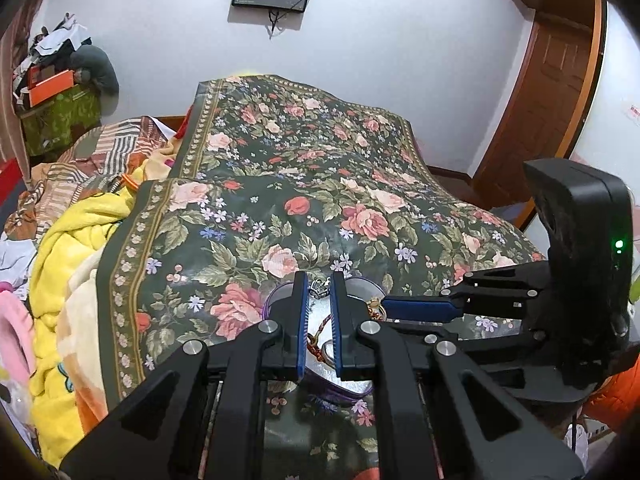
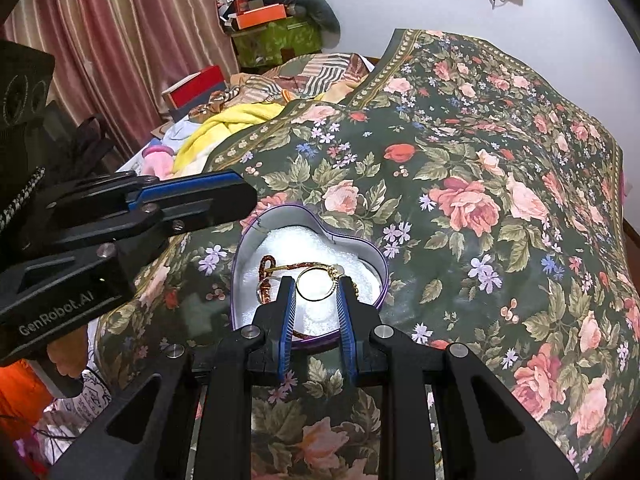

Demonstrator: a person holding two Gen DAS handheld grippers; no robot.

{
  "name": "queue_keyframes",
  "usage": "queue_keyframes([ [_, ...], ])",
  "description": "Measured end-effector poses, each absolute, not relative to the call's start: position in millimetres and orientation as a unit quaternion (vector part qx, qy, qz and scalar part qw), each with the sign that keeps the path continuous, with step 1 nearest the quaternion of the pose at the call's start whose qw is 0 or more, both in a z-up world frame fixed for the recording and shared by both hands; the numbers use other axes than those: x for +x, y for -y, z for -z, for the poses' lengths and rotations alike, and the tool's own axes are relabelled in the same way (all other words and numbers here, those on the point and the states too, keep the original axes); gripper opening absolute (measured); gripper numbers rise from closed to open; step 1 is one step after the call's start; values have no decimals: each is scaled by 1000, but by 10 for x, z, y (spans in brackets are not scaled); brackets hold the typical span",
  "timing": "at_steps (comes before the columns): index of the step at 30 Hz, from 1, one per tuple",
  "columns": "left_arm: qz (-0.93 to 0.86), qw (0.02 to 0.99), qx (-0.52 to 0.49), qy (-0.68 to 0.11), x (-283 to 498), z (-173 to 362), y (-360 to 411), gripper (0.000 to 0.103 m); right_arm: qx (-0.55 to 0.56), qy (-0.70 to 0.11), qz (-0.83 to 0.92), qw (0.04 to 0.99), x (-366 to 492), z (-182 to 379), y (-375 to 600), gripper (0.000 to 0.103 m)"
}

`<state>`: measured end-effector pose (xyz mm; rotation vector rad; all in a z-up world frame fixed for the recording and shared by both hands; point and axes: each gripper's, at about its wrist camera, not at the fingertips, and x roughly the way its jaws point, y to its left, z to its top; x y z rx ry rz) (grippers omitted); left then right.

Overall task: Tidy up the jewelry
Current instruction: 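Lower both held items into the heart tin and open both grippers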

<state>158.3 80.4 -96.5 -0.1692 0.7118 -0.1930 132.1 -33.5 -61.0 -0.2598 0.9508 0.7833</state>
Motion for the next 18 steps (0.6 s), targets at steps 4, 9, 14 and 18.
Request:
queue_keyframes([
  [4,95,926,-82,-356,1643,1045,-790,9,-122,-448,-367,806,1343,643,320,19],
  [9,94,923,-84,-364,1690,1113,-796,9,-123,-445,-368,807,1354,660,311,19],
  [14,85,921,-81,-371,1709,1153,-796,9,-134,-441,-370,807,1334,666,293,19],
  [18,84,918,-90,-376,1718,1164,-827,9,-145,-442,-368,805,1325,683,278,19],
])
